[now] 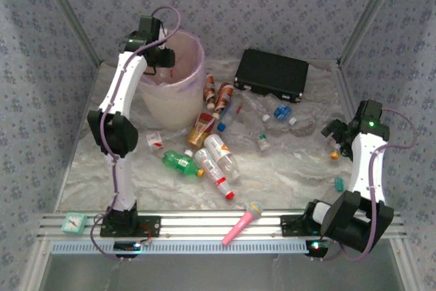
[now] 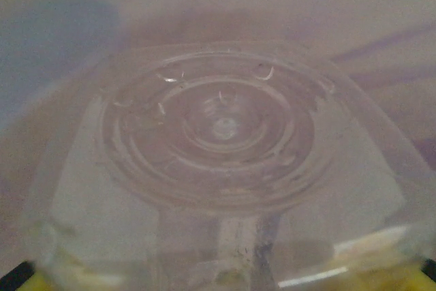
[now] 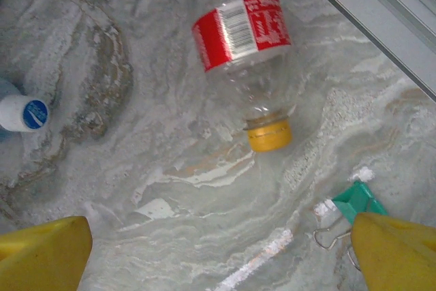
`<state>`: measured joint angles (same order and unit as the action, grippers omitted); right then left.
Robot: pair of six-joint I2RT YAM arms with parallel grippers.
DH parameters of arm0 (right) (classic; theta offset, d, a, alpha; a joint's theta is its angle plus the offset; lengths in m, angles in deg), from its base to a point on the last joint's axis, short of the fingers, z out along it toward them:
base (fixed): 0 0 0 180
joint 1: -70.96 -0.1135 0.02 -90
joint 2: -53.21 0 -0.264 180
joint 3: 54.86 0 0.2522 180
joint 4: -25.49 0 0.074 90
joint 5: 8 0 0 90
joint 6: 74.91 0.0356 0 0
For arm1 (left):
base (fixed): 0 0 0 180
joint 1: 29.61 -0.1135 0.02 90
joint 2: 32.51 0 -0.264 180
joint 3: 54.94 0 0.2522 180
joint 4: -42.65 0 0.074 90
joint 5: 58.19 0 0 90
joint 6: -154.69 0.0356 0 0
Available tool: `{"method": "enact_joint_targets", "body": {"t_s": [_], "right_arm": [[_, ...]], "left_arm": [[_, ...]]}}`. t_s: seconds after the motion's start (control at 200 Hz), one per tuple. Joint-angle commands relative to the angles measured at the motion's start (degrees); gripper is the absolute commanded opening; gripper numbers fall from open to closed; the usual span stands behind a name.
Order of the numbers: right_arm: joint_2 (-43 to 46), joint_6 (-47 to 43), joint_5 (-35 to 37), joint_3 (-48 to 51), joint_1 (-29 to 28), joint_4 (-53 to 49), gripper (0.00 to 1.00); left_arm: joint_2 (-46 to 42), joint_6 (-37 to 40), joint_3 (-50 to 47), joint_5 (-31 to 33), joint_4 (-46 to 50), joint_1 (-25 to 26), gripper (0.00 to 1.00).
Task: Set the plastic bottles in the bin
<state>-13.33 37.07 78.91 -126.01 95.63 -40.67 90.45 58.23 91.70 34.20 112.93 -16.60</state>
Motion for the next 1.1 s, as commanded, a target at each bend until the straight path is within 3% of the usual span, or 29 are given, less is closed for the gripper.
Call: {"method": "enact_joint_targets", "body": {"t_s": [0.0,0.255,0.54,0.819,0.994,1.094], "right_arm": [[-0.49,-1.02,-1.67,-1.61,1.05,1.29,1.0],[-2.14,-1.93,-3.58,0.0,3.7,3.7,0.99],[-4.09,-5.38,-2.09,-0.16,5.53,3.54,1.0],[-10.83,-8.62,-2.31,-1.0,5.85,7.89,1.0],[-16.2,-11.69,-2.6,-3.02,5.83,10.41,1.0],[-20.14,-12.96,-3.04,-4.28,5.49,11.29,1.0]], "left_arm": [[-1.12,1.36,-5.54,-2.16,-2.51,-0.01,0.22],[-0.58,1.52,-13.59,-3.53,-6.12,0.95,0.29],[-1.7,2.11,-13.18,-4.21,-5.76,0.96,0.67],[-2.11,2.5,-3.11,-4.15,-1.04,0.96,0.87],[-0.41,3.84,10.18,-5.88,6.86,1.31,0.99],[-0.4,3.82,15.7,-3.87,9.61,1.31,1.0]]}}
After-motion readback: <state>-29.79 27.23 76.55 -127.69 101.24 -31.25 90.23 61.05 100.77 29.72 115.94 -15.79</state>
